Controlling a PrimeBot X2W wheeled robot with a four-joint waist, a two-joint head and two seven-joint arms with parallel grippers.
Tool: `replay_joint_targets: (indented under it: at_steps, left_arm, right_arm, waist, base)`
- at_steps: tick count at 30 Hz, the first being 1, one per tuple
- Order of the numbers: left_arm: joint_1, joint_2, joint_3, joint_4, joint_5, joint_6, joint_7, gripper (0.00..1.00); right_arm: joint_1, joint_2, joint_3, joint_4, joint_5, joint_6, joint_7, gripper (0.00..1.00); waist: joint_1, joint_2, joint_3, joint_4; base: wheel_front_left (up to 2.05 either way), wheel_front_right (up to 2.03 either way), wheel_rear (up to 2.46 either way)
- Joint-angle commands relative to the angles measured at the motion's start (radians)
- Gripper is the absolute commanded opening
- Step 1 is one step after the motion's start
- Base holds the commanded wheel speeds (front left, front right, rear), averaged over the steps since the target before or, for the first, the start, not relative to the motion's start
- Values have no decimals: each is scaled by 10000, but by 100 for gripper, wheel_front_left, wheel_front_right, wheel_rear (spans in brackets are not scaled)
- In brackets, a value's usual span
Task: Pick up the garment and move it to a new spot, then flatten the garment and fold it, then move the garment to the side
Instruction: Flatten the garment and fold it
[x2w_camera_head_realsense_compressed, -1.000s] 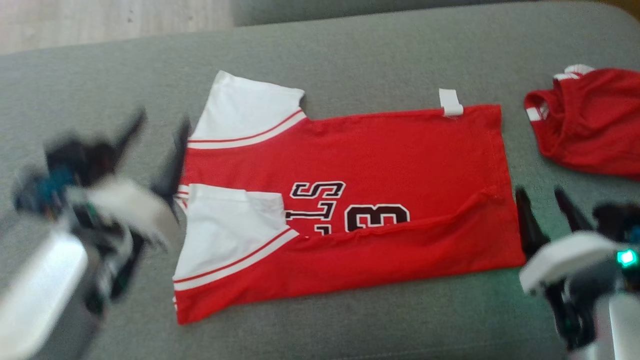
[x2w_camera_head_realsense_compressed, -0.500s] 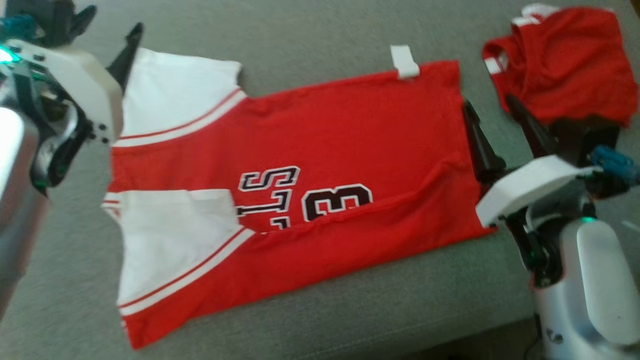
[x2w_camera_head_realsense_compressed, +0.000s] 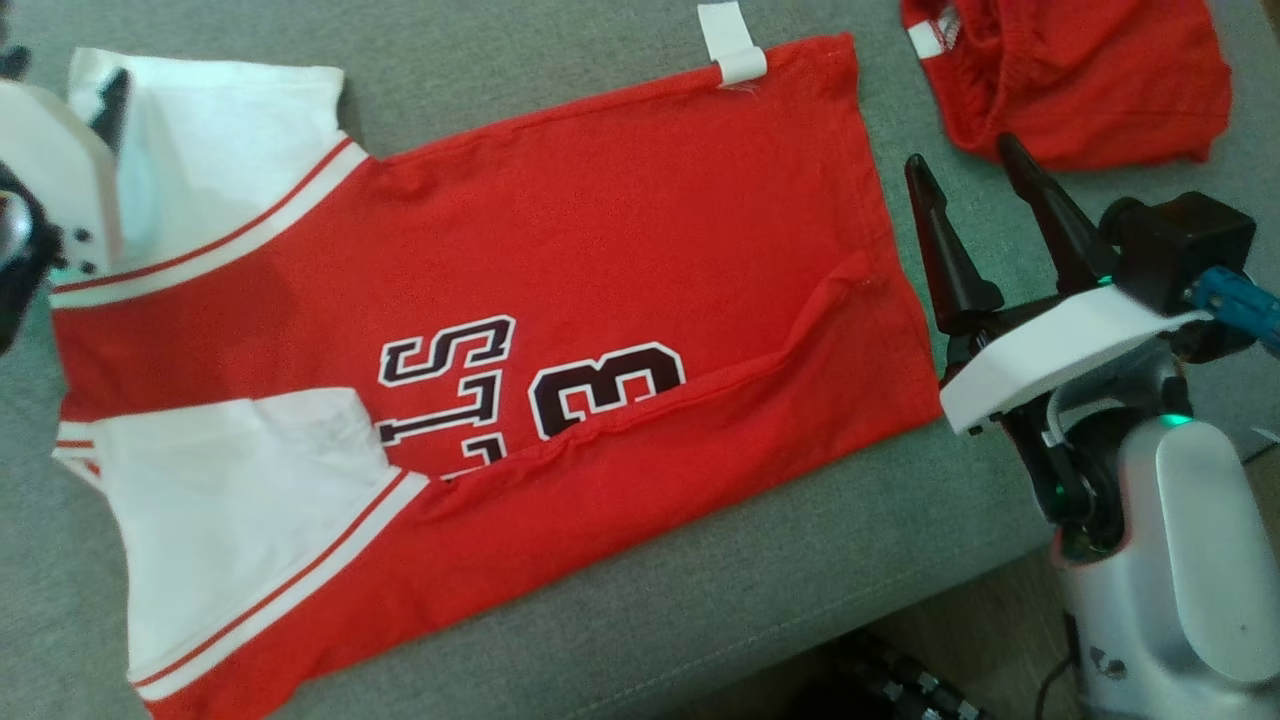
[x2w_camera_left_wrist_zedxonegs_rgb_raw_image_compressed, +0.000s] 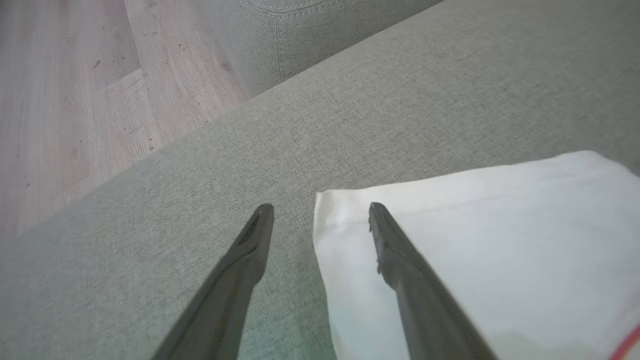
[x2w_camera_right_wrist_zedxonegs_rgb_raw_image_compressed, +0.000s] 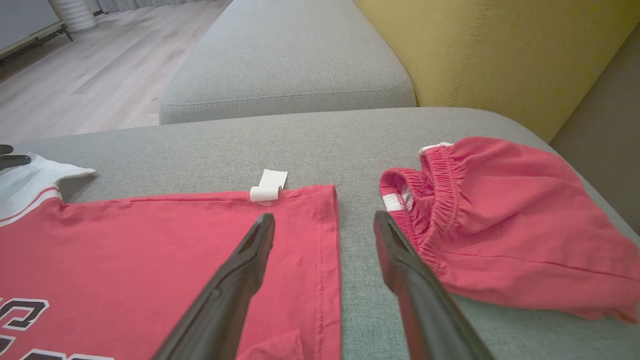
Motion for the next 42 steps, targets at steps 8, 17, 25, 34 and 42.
replay_joint_targets:
  at_steps: [8,17,25,34,42]
  left_arm:
    - [-470,601,443,-58,-302,-91,744,100]
    - [-267,347,182,-696,-852,-389,1520,65]
    - [-353,335,116,-811,-334,-101,661,0]
    - [-431,-88,94,-937,-207,-155,-606,0]
    - [-422,-624,-253,-1778,-175,-415,-1290,0]
  right_arm:
    - [-359,-56,273,-574,159,67,-117,100]
    - [-569,-56,258,-594,100,67,-55,100]
    - [-1005,-64,378,-329,-74,67,73,100]
    - [-2022,-950,374,864,-323,67,947,100]
    - [-3261,-1809,24,2857,-239,67,2097,100]
  waist:
    - [-1,1,277,-147]
    - [-1,1,307,-81]
    - [-1,1,280,35]
    - [-1,1,-102,784]
    - [-1,1,-213,1720]
  base:
    - [0,0,0]
    - [0,0,0]
    - [0,0,0]
    - [0,0,0]
    - [0,0,0]
